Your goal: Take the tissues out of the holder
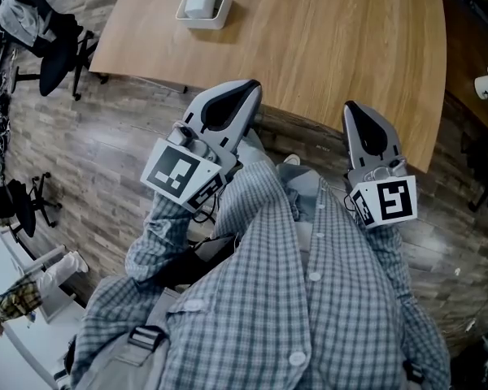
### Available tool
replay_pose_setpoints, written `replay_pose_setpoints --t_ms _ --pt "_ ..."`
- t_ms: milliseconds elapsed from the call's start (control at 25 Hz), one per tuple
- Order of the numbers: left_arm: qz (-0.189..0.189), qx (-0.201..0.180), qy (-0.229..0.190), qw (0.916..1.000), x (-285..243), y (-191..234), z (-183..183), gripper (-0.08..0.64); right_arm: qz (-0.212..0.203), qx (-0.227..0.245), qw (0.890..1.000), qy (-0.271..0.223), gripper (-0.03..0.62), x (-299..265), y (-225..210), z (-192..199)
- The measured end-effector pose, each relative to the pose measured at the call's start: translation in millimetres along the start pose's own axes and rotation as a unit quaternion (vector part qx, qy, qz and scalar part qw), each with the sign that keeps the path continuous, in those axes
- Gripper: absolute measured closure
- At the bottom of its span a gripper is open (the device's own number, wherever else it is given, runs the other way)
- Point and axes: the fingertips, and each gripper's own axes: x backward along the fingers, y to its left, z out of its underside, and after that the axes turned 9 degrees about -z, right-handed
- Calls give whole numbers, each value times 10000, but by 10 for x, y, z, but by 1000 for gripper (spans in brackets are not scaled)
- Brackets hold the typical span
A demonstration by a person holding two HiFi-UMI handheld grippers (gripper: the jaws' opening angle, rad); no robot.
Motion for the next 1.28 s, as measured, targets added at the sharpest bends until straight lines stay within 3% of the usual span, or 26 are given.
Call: replay_pose_setpoints --t_ms 560,1000,1280 --pt "178 144 207 9995 -209 667 -6 555 196 -43 9998 97 580 -660 50 -137" --pt "630 27 256 9977 -575 1164 -148 555 444 40 9988 211 580 -1259 -66 -327" --pt "715 0 220 9972 -699 1573 -287 555 568 75 9982 183 580 -1665 -124 -489"
